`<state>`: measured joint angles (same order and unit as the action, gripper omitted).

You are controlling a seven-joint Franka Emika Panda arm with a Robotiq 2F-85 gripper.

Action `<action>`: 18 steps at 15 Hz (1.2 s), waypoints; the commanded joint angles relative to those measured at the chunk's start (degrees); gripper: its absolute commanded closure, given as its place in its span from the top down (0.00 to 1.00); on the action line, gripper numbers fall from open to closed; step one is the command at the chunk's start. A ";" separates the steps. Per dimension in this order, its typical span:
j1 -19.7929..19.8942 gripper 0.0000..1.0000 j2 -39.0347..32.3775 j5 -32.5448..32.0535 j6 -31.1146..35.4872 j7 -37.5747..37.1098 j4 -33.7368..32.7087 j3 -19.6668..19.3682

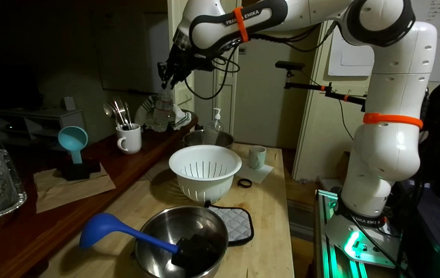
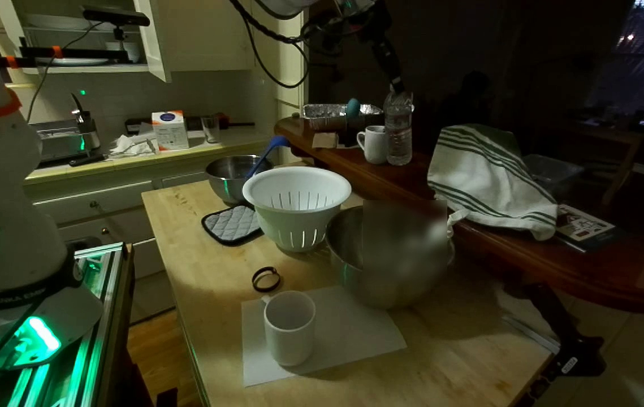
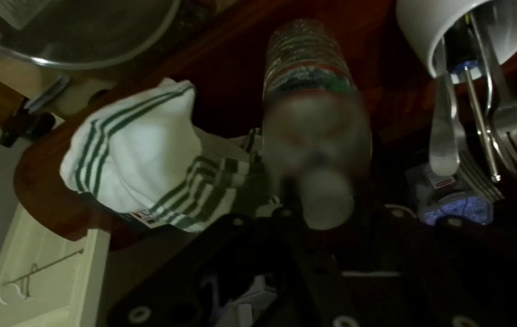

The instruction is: Take the water bottle out of the metal bowl

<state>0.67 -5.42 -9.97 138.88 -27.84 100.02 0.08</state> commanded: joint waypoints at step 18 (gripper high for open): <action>-2.71 0.54 -16.95 1.65 -9.89 2.66 -21.91 -2.49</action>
<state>-0.85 -20.11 -9.44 131.01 -25.36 82.62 -1.13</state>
